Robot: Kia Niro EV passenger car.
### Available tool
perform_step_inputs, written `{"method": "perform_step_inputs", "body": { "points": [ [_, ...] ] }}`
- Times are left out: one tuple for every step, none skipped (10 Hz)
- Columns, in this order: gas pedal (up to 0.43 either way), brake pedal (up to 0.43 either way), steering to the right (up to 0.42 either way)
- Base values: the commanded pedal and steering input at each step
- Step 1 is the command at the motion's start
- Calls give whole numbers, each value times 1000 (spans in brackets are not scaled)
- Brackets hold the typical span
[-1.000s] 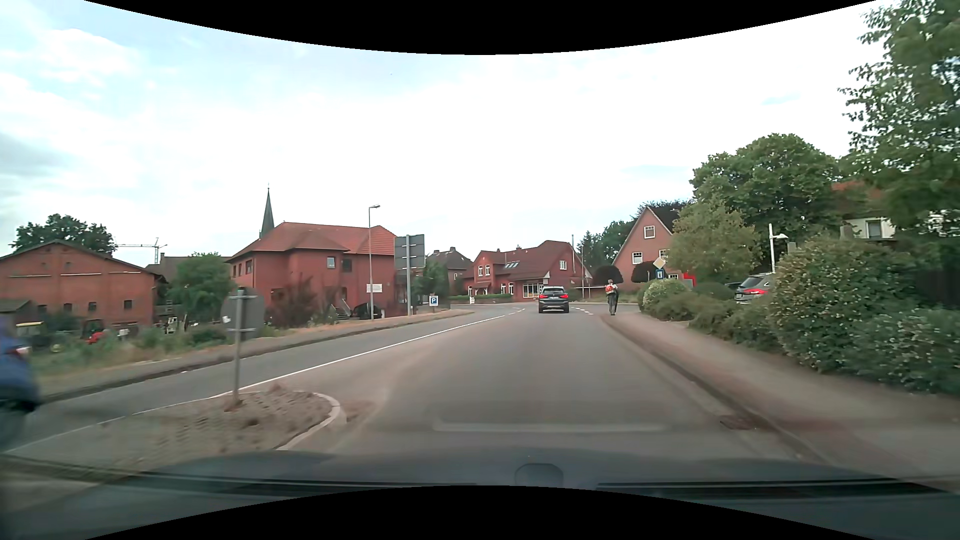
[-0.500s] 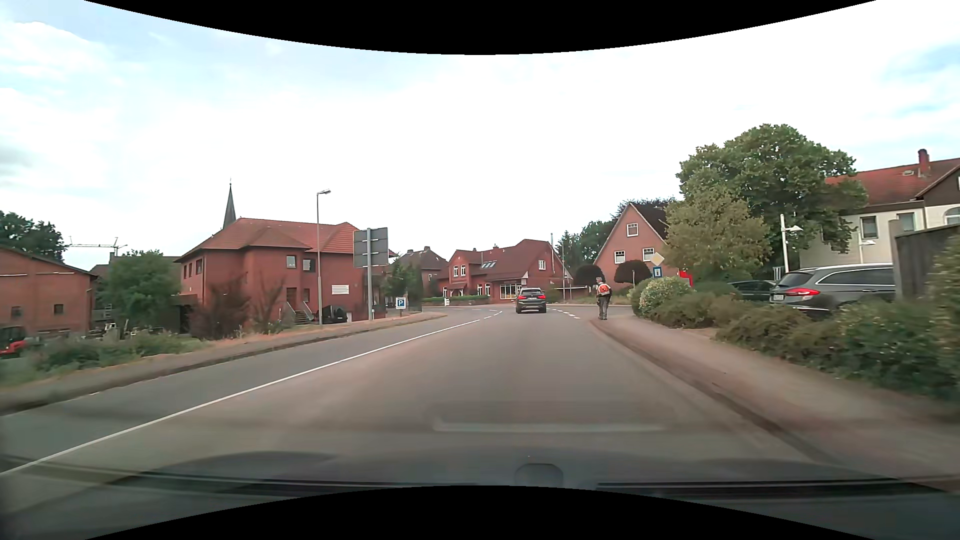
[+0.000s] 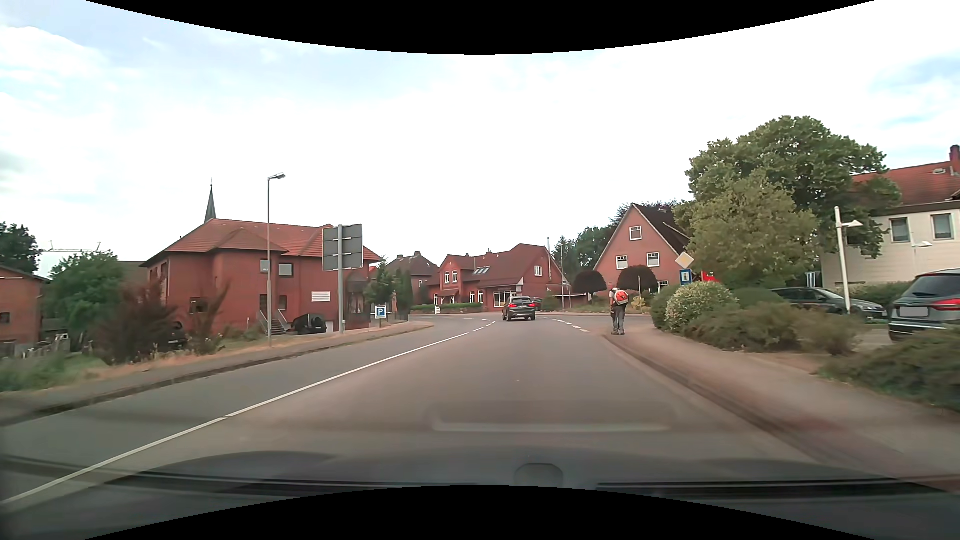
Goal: Follow the waypoints while adhering to traffic rules and regulations
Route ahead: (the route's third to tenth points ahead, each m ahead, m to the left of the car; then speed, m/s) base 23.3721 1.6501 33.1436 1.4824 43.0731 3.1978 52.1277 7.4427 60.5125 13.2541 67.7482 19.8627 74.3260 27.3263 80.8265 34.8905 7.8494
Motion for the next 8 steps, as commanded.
{"method": "perform_step_inputs", "body": {
  "points": [
    [287, 0, 8],
    [287, 0, 15],
    [311, 0, 20],
    [311, 0, 21],
    [311, 0, 19],
    [319, 0, 16],
    [319, 0, 18],
    [319, 0, 20]
  ]
}}
